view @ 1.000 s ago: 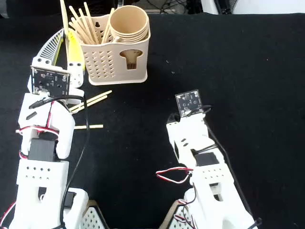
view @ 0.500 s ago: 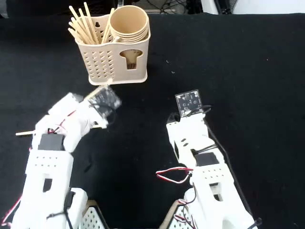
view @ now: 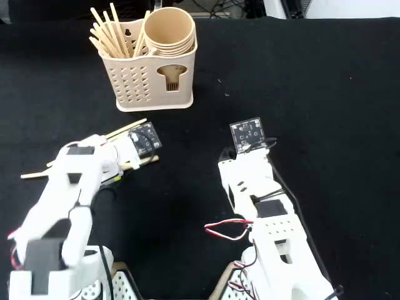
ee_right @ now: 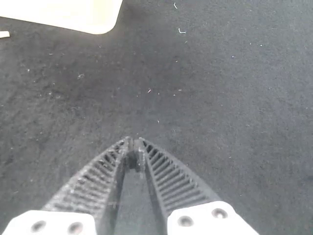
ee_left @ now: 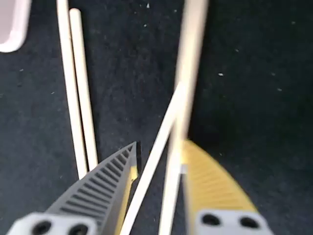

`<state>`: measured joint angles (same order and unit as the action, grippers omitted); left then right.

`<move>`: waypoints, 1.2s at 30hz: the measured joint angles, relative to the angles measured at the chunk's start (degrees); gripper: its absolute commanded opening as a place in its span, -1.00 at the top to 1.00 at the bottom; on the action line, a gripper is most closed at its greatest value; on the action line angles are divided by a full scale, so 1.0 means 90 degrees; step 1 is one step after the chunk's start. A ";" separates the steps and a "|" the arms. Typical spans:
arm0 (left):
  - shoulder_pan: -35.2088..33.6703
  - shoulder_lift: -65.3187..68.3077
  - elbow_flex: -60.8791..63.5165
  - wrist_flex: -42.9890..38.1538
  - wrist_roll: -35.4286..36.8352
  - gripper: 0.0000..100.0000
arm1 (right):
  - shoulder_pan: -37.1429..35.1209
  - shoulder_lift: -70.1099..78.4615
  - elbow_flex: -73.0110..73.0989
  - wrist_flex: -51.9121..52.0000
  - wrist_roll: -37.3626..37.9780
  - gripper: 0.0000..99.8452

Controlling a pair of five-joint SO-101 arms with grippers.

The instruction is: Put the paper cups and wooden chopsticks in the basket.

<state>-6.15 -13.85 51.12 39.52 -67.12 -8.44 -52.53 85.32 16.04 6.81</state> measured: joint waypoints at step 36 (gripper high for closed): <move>0.0117 0.1250 -0.1485 0.2256 -0.0459 0.94 | 0.0000 0.0000 0.0000 0.0000 0.0000 0.96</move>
<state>-5.10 -2.59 37.76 59.82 -71.25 -8.44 -52.53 85.32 16.04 6.81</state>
